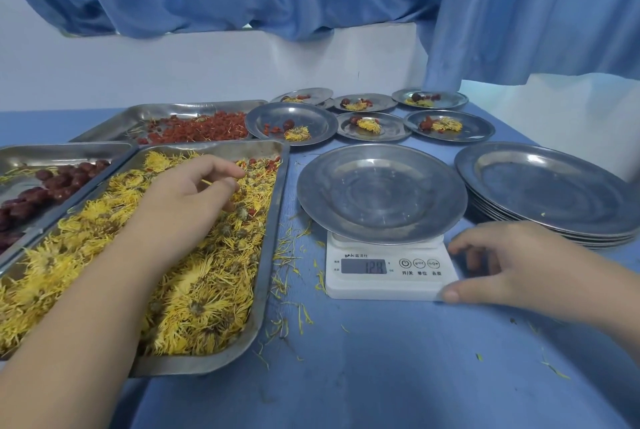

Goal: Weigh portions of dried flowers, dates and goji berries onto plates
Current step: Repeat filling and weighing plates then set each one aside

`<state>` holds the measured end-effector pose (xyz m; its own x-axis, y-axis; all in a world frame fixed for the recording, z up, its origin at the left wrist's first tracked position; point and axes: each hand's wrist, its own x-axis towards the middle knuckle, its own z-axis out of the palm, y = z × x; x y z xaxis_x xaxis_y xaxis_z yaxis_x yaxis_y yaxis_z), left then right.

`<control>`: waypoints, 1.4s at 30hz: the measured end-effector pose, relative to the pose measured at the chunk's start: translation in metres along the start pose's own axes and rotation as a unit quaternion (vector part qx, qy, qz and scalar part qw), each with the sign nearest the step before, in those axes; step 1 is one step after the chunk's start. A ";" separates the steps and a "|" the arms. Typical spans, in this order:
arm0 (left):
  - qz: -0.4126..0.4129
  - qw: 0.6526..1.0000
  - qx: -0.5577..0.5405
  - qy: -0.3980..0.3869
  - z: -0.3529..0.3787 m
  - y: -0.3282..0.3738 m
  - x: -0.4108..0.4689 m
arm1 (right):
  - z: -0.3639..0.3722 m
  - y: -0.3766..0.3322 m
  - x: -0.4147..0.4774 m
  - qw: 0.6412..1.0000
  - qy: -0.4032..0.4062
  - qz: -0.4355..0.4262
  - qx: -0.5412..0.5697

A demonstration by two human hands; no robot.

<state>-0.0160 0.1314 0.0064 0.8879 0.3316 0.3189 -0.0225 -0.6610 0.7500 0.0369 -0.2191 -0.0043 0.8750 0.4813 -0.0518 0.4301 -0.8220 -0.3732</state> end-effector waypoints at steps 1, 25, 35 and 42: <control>0.000 1.000 0.000 -0.001 0.000 0.000 0.000 | 0.000 -0.001 0.000 1.000 0.000 -0.003 0.005; 0.006 1.000 -0.017 -0.001 0.002 0.000 -0.001 | 0.005 -0.017 -0.004 0.996 -0.009 -0.043 -0.075; 0.003 1.000 -0.010 0.003 0.003 0.001 -0.001 | 0.008 -0.024 -0.005 0.975 0.018 -0.045 -0.216; 0.005 1.000 -0.006 0.010 0.002 -0.001 -0.001 | 0.014 -0.026 -0.004 0.978 0.046 -0.055 -0.195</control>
<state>-0.0155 0.1304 0.0042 0.8783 0.3382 0.3379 -0.0375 -0.6559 0.7540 0.0191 -0.1956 -0.0072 0.8276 0.5583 0.0584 0.5587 -0.8293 0.0107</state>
